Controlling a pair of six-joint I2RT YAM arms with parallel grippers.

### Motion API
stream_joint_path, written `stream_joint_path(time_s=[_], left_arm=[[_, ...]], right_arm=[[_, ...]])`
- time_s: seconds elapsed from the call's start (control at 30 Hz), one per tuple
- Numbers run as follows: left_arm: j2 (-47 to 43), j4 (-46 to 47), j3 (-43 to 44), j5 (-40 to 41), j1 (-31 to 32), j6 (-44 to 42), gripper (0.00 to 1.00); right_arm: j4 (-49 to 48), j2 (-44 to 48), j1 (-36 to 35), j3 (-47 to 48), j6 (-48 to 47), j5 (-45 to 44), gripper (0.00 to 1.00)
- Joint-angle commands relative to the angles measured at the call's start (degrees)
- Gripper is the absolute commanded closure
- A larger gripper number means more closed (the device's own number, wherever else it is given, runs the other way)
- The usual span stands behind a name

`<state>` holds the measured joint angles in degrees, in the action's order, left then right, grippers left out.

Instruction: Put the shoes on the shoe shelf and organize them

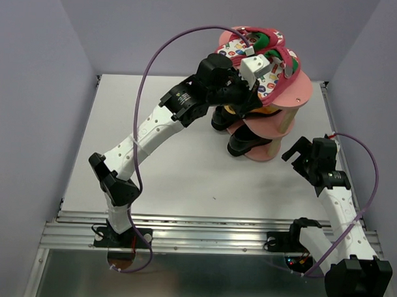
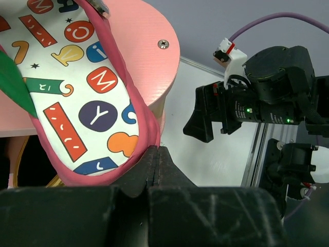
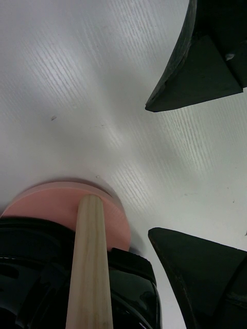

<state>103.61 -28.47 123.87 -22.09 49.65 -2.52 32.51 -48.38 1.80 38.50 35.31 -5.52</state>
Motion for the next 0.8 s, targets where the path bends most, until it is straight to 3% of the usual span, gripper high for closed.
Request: stream_joint_path(time_s=[0.0,0.47,0.77], left_arm=[[1.8,-0.2,2.3,4.8,-0.5,-2.2,1.0],[0.0,1.4,-0.8,2.9,-0.5,-1.6,1.0],[1.7,1.0,1.7,4.4,-0.5,-1.0,1.0]], right_arm=[[-2.0,0.8,0.1,0.7,-0.9,0.1,0.0],[-2.6,0.0,0.1,0.1,-0.9,0.1,0.0],[-2.8,0.0,0.1,0.0,-0.9,0.2,0.0]])
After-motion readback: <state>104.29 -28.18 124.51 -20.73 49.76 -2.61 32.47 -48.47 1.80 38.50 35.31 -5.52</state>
